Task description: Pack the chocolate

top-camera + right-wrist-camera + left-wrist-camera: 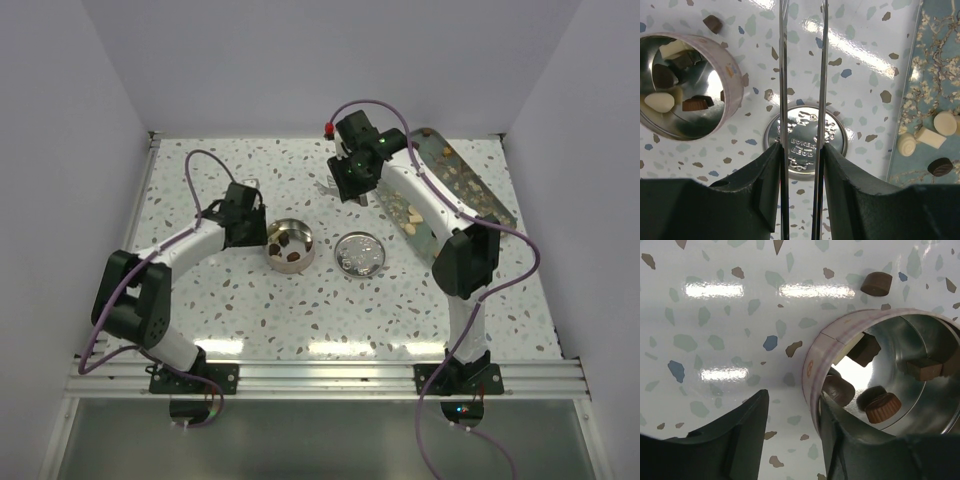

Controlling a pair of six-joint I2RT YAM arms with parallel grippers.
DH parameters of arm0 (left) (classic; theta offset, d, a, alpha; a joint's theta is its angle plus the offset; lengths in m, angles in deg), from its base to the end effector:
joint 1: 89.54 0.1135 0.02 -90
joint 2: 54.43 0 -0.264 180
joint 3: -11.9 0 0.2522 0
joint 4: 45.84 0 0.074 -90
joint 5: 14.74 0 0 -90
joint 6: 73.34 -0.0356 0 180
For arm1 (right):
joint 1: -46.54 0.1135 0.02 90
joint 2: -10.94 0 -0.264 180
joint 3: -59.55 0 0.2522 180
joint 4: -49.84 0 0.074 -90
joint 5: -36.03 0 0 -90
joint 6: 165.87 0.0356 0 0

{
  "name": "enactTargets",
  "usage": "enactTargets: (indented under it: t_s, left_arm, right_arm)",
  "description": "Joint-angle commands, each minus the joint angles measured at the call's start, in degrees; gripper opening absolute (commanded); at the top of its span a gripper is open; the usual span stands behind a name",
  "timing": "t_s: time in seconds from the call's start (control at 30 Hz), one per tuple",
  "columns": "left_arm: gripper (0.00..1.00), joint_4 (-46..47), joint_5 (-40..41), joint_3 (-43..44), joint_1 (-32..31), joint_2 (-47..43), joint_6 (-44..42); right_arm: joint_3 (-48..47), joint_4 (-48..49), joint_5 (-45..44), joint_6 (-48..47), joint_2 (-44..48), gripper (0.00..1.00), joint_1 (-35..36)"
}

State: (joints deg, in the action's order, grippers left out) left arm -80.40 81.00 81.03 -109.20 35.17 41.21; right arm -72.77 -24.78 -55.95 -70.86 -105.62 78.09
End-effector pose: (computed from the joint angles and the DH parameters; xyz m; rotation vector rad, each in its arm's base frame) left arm 0.2999 -0.1033 0.1996 -0.1481 2.5297 -0.1827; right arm 0.3734 0.2278 0.3243 -0.5866 2.5421 0.1852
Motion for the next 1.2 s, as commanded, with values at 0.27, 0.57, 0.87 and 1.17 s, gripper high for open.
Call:
enactTargets:
  t_s: [0.27,0.57,0.87,1.17]
  left_arm:
    - [0.29,-1.00,0.15,0.17,-0.38,1.45,-1.26]
    - [0.00,-3.72,2.17,0.96,-0.38,3.30,-0.74]
    - [0.00,-8.81,8.76,3.07,-0.20,4.35,-1.62]
    - [0.00,-13.57,14.04,6.50,2.43,4.18,-4.60]
  right_arm:
    - [0.09,0.57,1.19,0.35,4.58,0.40,0.35]
    - [0.35,1.01,1.80,0.17,4.84,0.40,3.25]
    - [3.51,1.71,2.86,0.52,6.51,0.41,5.01]
    - [4.83,2.24,3.12,0.52,7.92,0.41,5.27]
